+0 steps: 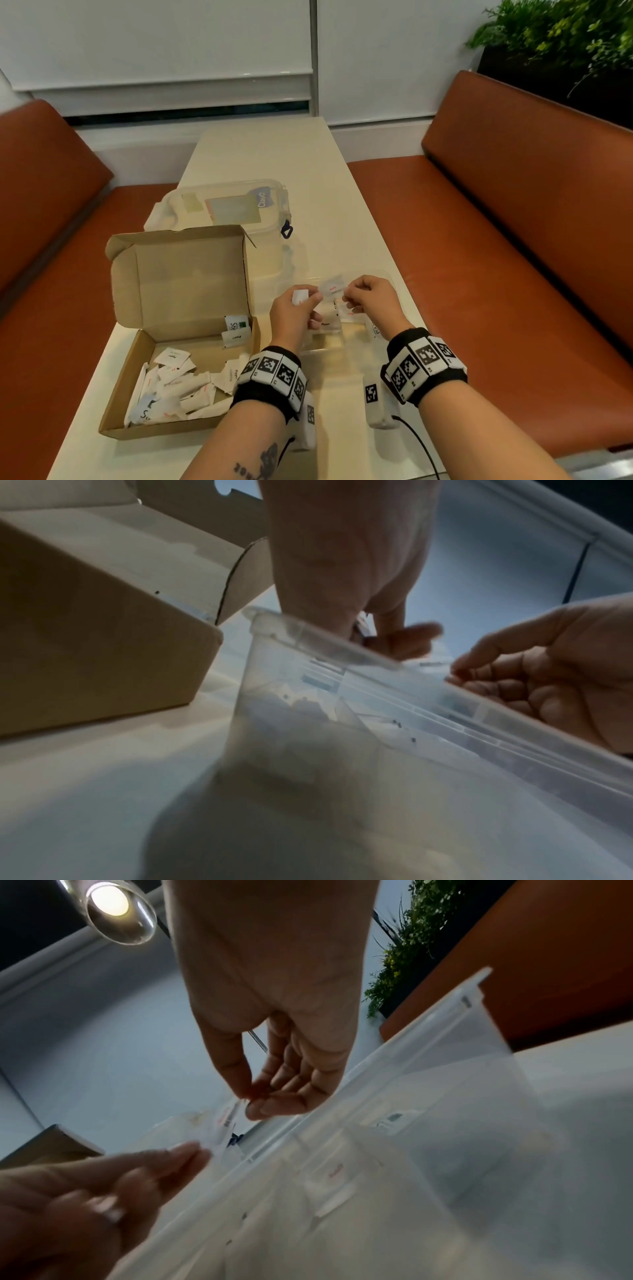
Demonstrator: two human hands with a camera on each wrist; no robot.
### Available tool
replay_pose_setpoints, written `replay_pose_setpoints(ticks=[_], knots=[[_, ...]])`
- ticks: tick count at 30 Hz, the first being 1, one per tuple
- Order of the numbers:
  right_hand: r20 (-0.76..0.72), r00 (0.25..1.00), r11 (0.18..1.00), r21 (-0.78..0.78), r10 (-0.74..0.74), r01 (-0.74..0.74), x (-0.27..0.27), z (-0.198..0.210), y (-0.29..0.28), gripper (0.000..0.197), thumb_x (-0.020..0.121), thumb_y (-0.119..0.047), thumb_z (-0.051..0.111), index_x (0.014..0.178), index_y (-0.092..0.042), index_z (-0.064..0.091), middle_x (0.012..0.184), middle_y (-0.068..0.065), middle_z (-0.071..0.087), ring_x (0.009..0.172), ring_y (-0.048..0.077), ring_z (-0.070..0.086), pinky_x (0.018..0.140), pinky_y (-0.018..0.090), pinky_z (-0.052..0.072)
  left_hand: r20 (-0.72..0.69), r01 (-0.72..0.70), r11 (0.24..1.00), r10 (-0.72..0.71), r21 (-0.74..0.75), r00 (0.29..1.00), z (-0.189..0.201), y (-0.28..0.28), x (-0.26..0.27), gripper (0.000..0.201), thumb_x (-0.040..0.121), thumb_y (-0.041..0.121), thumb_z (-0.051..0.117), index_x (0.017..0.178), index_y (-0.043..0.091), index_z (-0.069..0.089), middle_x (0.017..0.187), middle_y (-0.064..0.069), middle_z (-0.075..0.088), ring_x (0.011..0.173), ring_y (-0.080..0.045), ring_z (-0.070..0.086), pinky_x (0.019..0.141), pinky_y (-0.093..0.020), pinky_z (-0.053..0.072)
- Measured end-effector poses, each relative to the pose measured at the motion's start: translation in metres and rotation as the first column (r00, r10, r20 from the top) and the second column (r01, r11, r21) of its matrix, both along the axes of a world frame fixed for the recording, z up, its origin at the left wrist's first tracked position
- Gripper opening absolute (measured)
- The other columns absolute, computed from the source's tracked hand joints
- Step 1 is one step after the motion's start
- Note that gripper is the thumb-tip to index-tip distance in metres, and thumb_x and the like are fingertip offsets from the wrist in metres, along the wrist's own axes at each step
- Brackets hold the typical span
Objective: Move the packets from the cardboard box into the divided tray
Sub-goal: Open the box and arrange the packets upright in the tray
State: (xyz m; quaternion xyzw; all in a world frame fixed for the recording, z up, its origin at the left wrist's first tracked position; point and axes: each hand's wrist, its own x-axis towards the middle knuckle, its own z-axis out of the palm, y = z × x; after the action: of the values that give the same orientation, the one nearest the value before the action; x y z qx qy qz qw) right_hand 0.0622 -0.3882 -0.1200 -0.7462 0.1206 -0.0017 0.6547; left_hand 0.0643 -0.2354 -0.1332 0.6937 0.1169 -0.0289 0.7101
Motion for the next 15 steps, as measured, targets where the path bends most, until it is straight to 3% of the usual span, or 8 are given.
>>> replay_pose_setpoints(ticks=[4, 8, 10, 13, 15], knots=[[-0.054, 0.996, 0.996, -0.049, 0.073, -0.076, 0.000, -0.001, -0.004, 0.007, 0.085, -0.004, 0.060, 0.078, -0.006, 0.061, 0.071, 0.006, 0.065, 0.060, 0.016, 0.057, 0.055, 0.020, 0.048, 0.010, 0.010, 0.994, -0.011, 0.113, 1.000, -0.004, 0.002, 0.003, 0.007, 0.081, 0.015, 0.073, 0.078, 0.019, 0.068, 0.059, -0.002, 0.059, 0.038, -0.008, 0.049, 0.038, -0.019, 0.038], [0.052, 0.995, 0.981, -0.183, 0.080, -0.069, 0.003, 0.001, -0.006, 0.009, 0.082, -0.013, 0.071, 0.090, -0.013, 0.068, 0.075, 0.001, 0.062, 0.068, 0.010, 0.058, 0.063, 0.016, 0.044, -0.012, 0.089, 0.988, -0.088, 0.126, 0.996, -0.008, 0.000, 0.002, 0.007, 0.081, 0.013, 0.071, 0.077, 0.017, 0.068, 0.059, -0.003, 0.060, 0.038, -0.008, 0.049, 0.038, -0.018, 0.039], [0.063, 0.993, 0.961, -0.263, 0.104, -0.084, 0.004, 0.002, -0.010, 0.007, 0.079, -0.011, 0.072, 0.084, -0.015, 0.071, 0.075, 0.002, 0.066, 0.070, 0.010, 0.060, 0.066, 0.015, 0.047, -0.012, 0.081, 0.991, -0.080, 0.106, 0.997, -0.009, -0.001, 0.001, 0.005, 0.082, 0.013, 0.070, 0.079, 0.016, 0.068, 0.063, -0.005, 0.062, 0.041, -0.010, 0.052, 0.040, -0.021, 0.042], [-0.010, 0.997, 0.863, -0.499, 0.081, -0.075, 0.006, -0.003, -0.017, 0.004, 0.078, -0.014, 0.071, 0.076, -0.017, 0.069, 0.075, 0.001, 0.069, 0.075, 0.015, 0.063, 0.068, 0.025, 0.048, -0.018, 0.010, 0.998, -0.012, -0.064, 1.000, -0.009, -0.001, 0.001, 0.006, 0.091, 0.018, 0.060, 0.091, 0.013, 0.063, 0.083, -0.010, 0.065, 0.053, -0.016, 0.058, 0.049, -0.028, 0.051], [-0.045, 0.996, 0.761, -0.644, 0.072, -0.084, 0.004, -0.007, -0.019, 0.004, 0.079, -0.017, 0.069, 0.075, -0.019, 0.068, 0.075, -0.003, 0.067, 0.076, 0.015, 0.060, 0.063, 0.023, 0.043, -0.024, -0.029, 0.988, 0.026, -0.153, 0.999, -0.009, 0.000, 0.001, 0.019, 0.098, 0.022, 0.047, 0.095, 0.010, 0.061, 0.092, -0.013, 0.065, 0.062, -0.018, 0.062, 0.055, -0.028, 0.056]])
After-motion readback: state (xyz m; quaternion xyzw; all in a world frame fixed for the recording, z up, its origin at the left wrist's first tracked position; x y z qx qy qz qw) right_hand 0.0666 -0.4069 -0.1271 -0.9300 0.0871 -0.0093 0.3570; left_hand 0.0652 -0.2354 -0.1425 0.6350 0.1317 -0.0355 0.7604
